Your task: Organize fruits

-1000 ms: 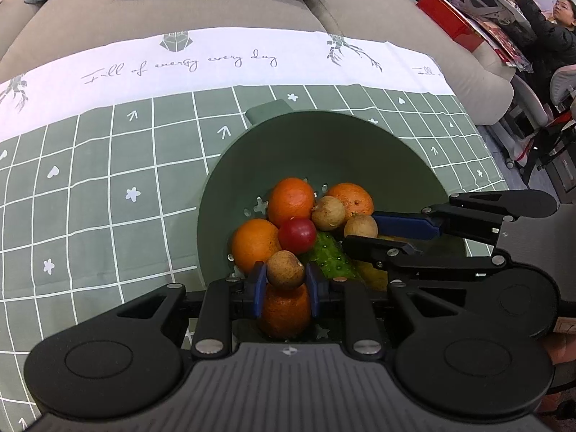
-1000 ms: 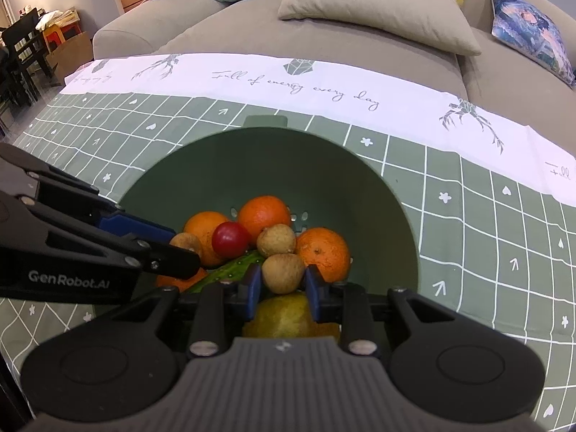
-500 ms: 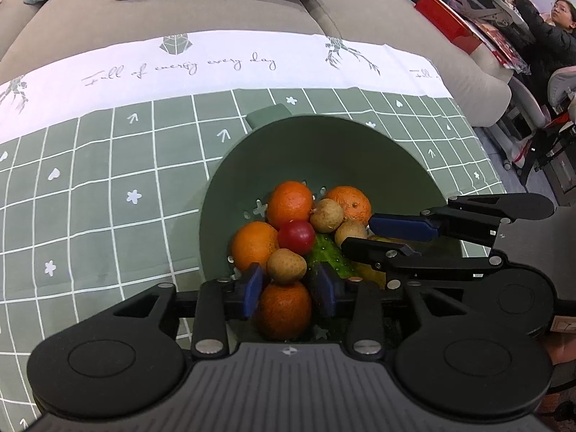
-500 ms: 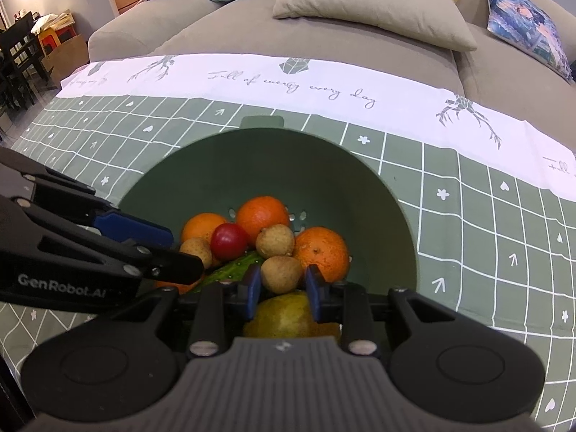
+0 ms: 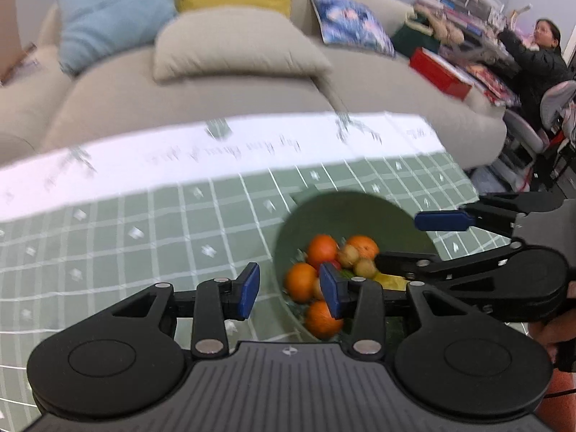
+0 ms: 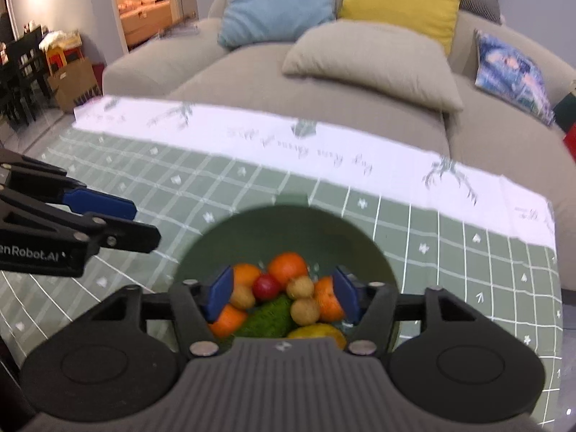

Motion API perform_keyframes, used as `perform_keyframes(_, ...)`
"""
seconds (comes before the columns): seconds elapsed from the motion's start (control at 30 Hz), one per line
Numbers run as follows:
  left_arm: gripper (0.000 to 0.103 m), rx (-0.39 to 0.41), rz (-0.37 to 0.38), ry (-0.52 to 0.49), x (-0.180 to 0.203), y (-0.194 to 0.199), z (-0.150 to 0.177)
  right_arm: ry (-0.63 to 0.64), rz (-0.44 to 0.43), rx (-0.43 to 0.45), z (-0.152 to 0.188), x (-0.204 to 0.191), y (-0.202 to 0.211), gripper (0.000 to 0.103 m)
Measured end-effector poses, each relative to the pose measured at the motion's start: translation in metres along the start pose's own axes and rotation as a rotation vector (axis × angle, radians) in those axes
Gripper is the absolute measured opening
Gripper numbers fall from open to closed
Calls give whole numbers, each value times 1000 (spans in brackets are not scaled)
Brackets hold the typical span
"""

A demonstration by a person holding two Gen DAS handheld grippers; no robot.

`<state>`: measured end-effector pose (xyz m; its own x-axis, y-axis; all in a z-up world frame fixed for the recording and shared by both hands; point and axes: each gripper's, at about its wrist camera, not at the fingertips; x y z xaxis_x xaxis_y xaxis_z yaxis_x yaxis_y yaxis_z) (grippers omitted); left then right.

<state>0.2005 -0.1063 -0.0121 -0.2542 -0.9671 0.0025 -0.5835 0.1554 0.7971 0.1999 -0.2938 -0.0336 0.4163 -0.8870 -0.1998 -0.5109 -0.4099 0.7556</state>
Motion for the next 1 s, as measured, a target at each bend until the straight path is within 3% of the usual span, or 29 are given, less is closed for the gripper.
perform_keyframes(0.13, 52, 98, -48, 16, -16, 35, 3, -1, 7, 52, -9, -18, 28, 68)
perform_keyframes(0.37, 71, 242, -194, -36, -28, 84, 23, -7, 19, 130, -4, -56, 70, 76)
perform_keyframes(0.6, 82, 274, -255, -28, -30, 114, 53, -21, 50, 182, 34, -99, 94, 82)
perform_keyframes(0.83, 83, 306, -313, -43, -21, 126, 89, -44, 71, 219, 68, -128, 100, 82)
perform_keyframes(1.0, 83, 277, -312, -35, -15, 124, 113, -86, 96, 241, 90, -147, 98, 82)
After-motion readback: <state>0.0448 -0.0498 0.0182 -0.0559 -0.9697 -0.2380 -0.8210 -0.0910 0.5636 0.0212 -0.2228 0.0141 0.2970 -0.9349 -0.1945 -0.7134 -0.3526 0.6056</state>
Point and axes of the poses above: each gripper's, at about its wrist camera, not at the fingertips, and y roughly against the way its jaws point, x to its right, z to its underside, and after that the axes turned 11 degrees about -z, right-handed
